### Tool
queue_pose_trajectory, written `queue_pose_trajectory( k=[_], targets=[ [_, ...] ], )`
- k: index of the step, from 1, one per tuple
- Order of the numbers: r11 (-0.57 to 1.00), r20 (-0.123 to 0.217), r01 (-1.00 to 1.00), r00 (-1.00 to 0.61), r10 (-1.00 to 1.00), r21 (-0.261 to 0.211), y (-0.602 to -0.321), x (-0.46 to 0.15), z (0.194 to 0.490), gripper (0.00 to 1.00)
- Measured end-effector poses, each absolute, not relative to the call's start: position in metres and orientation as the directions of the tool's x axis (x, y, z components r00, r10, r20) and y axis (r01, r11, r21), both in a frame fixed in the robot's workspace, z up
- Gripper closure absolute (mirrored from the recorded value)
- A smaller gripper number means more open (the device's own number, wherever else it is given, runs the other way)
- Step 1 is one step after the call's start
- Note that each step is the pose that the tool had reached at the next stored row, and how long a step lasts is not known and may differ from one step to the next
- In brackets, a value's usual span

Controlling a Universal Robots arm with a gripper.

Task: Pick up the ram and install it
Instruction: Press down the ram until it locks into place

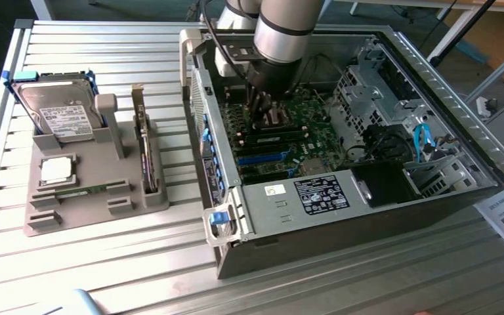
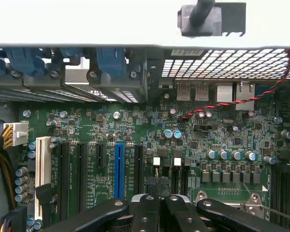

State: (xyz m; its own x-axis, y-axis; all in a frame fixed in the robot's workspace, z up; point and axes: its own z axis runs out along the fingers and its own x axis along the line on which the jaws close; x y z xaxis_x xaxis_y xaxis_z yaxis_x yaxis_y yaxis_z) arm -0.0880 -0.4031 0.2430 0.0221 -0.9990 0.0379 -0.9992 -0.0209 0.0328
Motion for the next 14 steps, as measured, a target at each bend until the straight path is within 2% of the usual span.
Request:
queue_pose_trajectory(
  k=[14],
  targets=[
    [-0.021,0.038,-0.999,0.022,-0.999,0.033,-0.4031,-0.0884,0.2362,0.9]
  ],
)
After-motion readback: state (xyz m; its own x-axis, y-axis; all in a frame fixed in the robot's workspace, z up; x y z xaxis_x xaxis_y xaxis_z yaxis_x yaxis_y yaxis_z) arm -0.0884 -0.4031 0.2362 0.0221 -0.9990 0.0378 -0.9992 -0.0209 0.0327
